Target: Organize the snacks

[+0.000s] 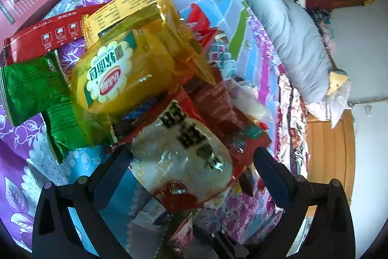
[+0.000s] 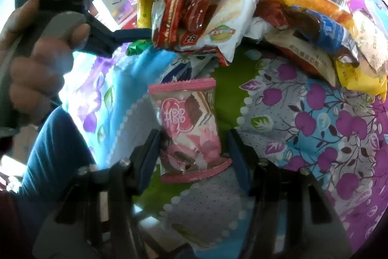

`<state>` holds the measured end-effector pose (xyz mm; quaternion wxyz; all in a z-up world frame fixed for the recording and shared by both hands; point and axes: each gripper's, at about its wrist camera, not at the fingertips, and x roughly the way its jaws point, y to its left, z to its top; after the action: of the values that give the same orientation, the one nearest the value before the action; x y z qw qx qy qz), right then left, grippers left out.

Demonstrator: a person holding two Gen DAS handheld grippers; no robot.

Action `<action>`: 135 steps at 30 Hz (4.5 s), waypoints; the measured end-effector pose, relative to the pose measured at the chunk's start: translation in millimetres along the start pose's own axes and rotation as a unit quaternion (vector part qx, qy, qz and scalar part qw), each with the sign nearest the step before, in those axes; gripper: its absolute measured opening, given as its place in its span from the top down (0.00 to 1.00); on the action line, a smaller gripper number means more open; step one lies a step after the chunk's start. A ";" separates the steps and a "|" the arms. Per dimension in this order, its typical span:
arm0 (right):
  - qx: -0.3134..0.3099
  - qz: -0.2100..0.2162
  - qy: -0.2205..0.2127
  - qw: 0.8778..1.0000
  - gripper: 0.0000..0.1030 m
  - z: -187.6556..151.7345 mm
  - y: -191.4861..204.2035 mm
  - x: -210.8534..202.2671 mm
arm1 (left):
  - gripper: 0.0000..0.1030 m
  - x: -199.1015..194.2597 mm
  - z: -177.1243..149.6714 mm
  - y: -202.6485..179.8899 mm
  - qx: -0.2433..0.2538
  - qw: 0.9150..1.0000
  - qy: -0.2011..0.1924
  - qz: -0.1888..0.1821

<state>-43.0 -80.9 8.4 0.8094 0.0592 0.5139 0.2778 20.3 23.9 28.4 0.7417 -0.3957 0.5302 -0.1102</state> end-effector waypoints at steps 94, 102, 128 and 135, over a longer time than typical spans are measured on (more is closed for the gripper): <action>-0.122 -0.018 -0.228 0.966 0.54 164.2 196.5 -120.1 | 0.85 -358.1 28.8 64.1 0.170 0.924 -0.326 0.107; -0.201 0.037 -0.219 0.954 0.54 211.8 297.7 -86.0 | 0.85 -415.6 52.1 113.1 0.117 0.911 -0.375 0.128; -0.251 0.081 -0.136 0.955 0.54 246.8 422.2 8.4 | 0.86 -439.2 87.4 201.6 0.063 0.895 -0.372 0.236; -0.254 0.076 -0.125 0.956 0.54 247.4 427.9 19.0 | 0.86 -436.5 90.1 209.6 0.062 0.891 -0.370 0.256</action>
<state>10.6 334.6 271.3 0.8323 -0.0751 0.3150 0.4498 -135.2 459.6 197.4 0.9098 -0.2114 0.2926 0.2050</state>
